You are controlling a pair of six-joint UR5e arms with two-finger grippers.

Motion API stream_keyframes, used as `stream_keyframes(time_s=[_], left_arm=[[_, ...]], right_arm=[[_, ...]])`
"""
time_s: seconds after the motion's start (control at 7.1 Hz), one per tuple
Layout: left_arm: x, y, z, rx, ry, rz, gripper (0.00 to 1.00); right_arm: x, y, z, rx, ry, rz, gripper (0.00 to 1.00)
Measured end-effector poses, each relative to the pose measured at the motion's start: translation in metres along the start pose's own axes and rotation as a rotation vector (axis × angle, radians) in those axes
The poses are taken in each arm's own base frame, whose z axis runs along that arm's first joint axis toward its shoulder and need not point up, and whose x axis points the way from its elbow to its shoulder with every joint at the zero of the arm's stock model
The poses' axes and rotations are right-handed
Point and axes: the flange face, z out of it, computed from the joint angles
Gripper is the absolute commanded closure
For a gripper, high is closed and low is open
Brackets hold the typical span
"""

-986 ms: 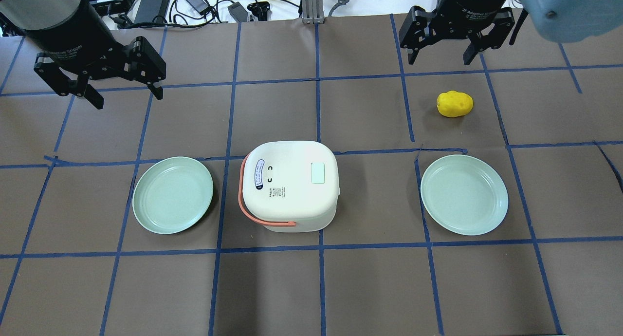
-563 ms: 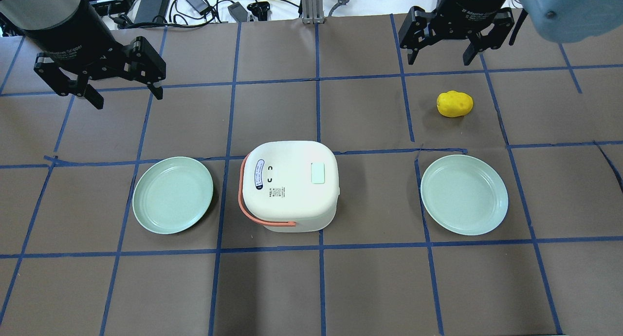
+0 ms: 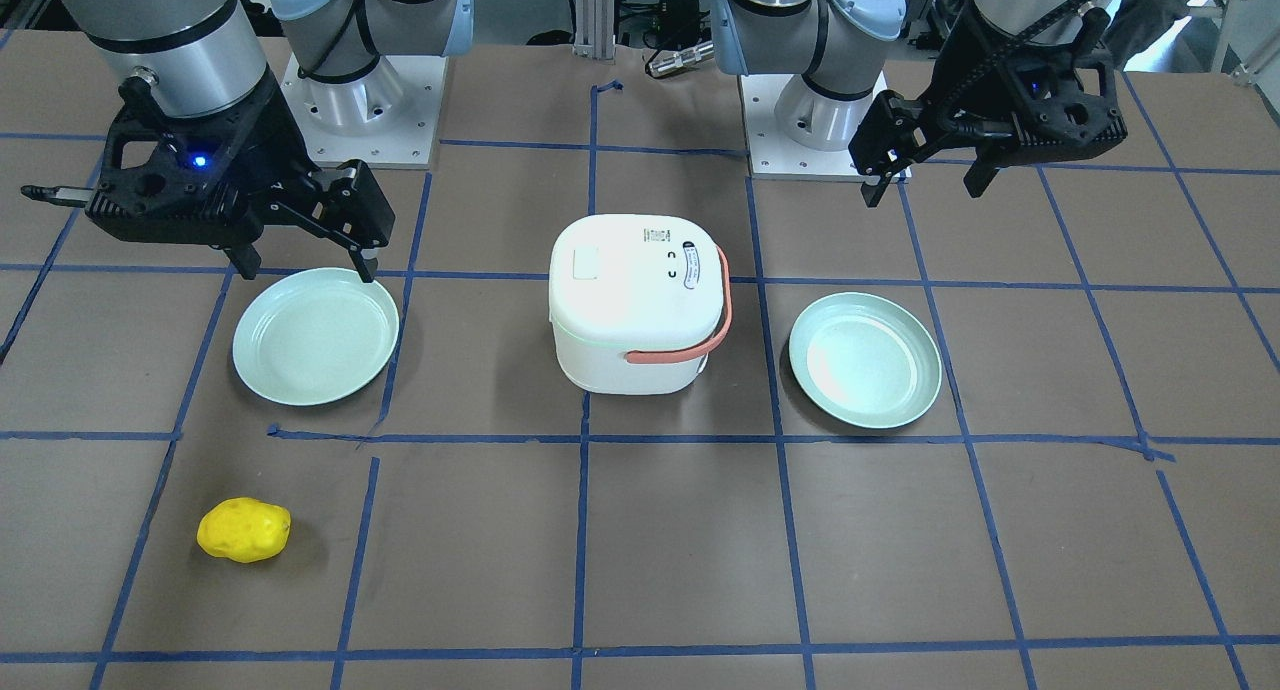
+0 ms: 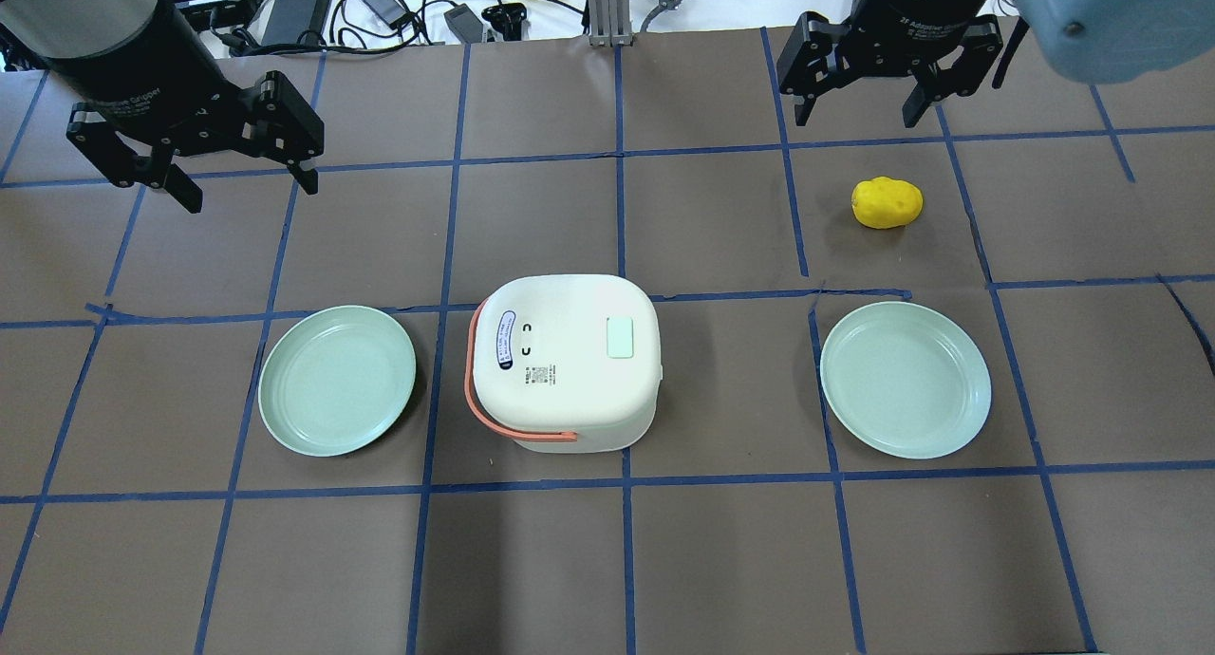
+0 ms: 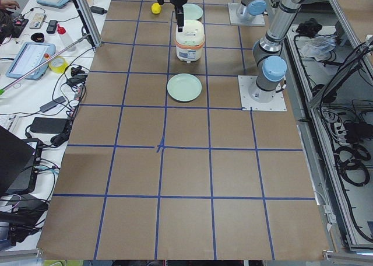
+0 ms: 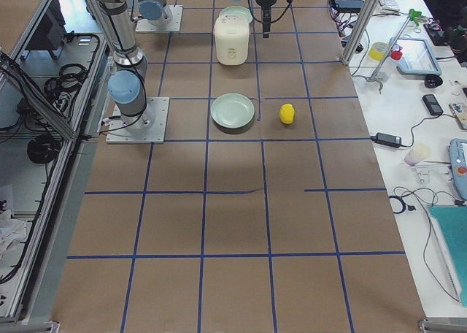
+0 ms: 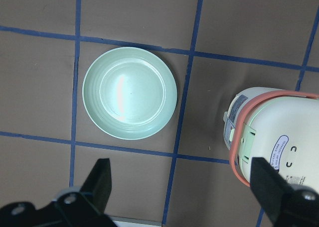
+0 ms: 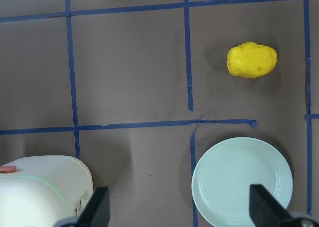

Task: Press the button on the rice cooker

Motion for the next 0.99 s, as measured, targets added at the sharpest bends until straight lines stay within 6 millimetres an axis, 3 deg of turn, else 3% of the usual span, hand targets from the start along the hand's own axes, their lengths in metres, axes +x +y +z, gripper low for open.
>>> stream_keyframes(time_s=[0.56, 0.7, 0.99], left_arm=[[0.0000, 0.0000, 0.0000, 0.000, 0.000, 0.000, 0.00], [-0.0001, -0.0001, 0.0001, 0.000, 0.000, 0.000, 0.00], [-0.0002, -0.0001, 0.0000, 0.000, 0.000, 0.000, 0.00]], right_arm=[[0.0021, -0.0022, 0.0011, 0.004, 0.001, -0.008, 0.01], [0.0016, -0.0019, 0.0014, 0.000, -0.005, -0.004, 0.10], [-0.0040, 0.0025, -0.0017, -0.010, -0.044, 0.024, 0.19]])
